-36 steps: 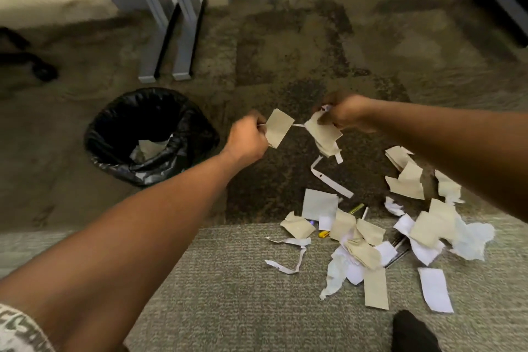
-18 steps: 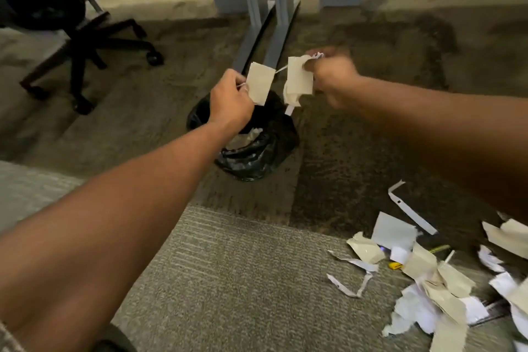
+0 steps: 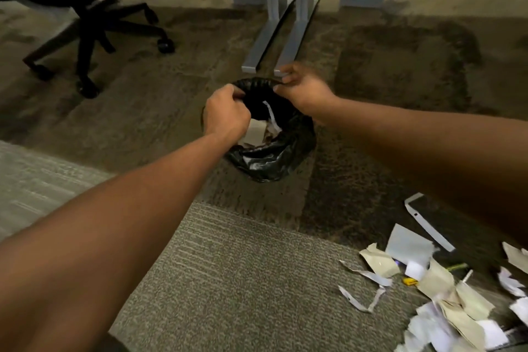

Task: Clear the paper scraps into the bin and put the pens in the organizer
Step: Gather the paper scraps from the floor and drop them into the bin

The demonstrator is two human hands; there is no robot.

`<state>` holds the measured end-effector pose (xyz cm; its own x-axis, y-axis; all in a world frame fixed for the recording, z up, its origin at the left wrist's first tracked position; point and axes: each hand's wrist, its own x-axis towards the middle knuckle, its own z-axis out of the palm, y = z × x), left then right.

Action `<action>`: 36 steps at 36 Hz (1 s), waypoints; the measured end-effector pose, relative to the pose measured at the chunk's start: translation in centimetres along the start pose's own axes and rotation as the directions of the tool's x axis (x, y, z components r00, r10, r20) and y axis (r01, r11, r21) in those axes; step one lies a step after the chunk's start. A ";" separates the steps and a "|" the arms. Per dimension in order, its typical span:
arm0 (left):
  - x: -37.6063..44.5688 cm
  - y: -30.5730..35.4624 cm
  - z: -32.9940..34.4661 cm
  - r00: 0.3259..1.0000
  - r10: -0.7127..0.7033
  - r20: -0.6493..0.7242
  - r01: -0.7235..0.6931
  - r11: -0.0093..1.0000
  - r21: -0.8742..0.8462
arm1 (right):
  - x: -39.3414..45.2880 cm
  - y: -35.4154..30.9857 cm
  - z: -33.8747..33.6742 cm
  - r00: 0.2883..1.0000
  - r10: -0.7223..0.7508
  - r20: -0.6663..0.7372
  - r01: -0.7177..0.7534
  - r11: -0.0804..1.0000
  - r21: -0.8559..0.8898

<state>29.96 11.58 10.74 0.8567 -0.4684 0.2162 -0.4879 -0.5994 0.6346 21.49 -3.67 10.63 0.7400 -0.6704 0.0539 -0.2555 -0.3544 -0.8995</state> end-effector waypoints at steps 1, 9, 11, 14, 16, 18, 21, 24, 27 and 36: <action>-0.2 0.2 0.4 0.999 0.029 0.015 -0.029 0.999 -0.021 | -0.1 0.2 -0.6 1.000 0.006 -0.023 -0.006 1.000 0.025; -3.1 4.1 4.3 0.955 0.261 0.141 -0.229 0.951 -0.210 | -3.2 4.7 -6.3 0.985 0.099 -0.142 -0.128 0.969 -0.213; -3.8 5.4 5.5 0.946 0.288 0.145 -0.250 0.939 -0.234 | -4.6 6.1 -7.7 0.987 0.112 -0.113 -0.140 0.947 -0.288; -5.0 7.3 7.2 0.929 0.326 0.175 -0.273 0.923 -0.271 | -6.5 8.4 -10.0 0.991 0.093 -0.095 -0.125 0.895 -0.427; -5.9 8.2 8.4 0.914 0.348 0.211 -0.282 0.915 -0.288 | -7.6 10.1 -11.5 0.988 0.129 -0.085 -0.154 0.859 -0.489; -7.0 8.8 9.7 0.897 0.366 0.250 -0.286 0.909 -0.303 | -8.8 11.7 -12.8 0.982 0.166 -0.087 -0.187 0.819 -0.543; -9.0 9.3 11.6 0.865 0.395 0.309 -0.306 0.904 -0.299 | -11.4 14.1 -14.8 0.964 0.261 -0.052 -0.241 0.775 -0.584; -11.0 9.6 13.6 0.839 0.417 0.349 -0.332 0.901 -0.279 | -14.4 16.8 -16.0 0.937 0.349 -0.020 -0.286 0.732 -0.618; -12.8 9.4 15.5 0.812 0.426 0.398 -0.335 0.900 -0.280 | -17.6 19.1 -16.6 0.918 0.397 0.014 -0.303 0.722 -0.622; -17.0 7.8 19.3 0.590 0.420 0.690 -0.397 0.895 -0.205 | -23.4 22.4 -17.9 0.665 0.526 0.530 0.155 0.597 -0.787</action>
<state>8.35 2.36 -2.28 0.1848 -0.9757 -0.1181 -0.7419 -0.2173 0.6343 -12.72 -7.56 -3.02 0.6873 -0.2863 -0.6676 -0.5275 -0.8285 -0.1878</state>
